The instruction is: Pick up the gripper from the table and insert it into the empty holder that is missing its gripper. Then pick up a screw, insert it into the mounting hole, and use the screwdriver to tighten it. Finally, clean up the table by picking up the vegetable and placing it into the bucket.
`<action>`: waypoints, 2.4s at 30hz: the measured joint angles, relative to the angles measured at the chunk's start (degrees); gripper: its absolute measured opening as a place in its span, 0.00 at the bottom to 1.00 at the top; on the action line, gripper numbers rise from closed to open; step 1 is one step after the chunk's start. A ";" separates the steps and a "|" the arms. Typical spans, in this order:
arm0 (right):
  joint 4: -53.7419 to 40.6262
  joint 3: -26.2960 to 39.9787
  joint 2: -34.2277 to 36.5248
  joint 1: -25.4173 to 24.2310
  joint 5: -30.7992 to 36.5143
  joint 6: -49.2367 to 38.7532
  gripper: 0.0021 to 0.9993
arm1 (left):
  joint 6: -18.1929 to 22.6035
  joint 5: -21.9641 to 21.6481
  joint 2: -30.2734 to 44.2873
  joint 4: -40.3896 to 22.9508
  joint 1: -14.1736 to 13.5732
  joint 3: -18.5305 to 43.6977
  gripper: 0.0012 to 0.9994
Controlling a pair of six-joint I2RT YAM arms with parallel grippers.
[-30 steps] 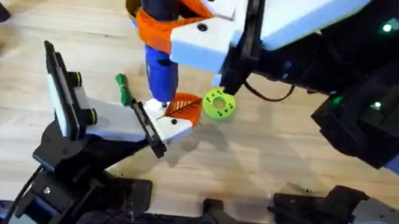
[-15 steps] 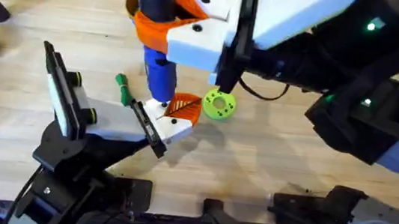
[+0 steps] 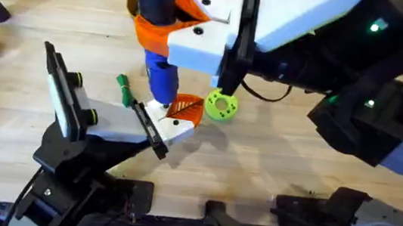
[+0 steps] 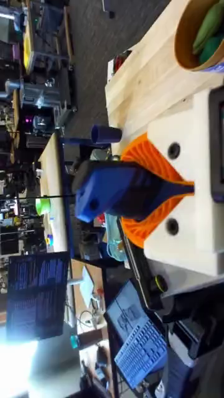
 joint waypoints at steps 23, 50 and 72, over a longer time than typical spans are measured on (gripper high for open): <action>13.69 0.63 0.42 -3.92 -12.02 4.79 0.05 | 0.08 0.16 0.00 0.00 -0.04 0.00 0.02; -47.29 2.87 1.20 -27.68 3.86 -38.58 0.05 | 0.09 0.16 0.00 -0.01 -0.04 0.00 0.02; -55.42 3.10 18.61 -25.72 23.22 -57.55 0.05 | 0.08 0.17 0.00 0.00 -0.04 0.00 0.02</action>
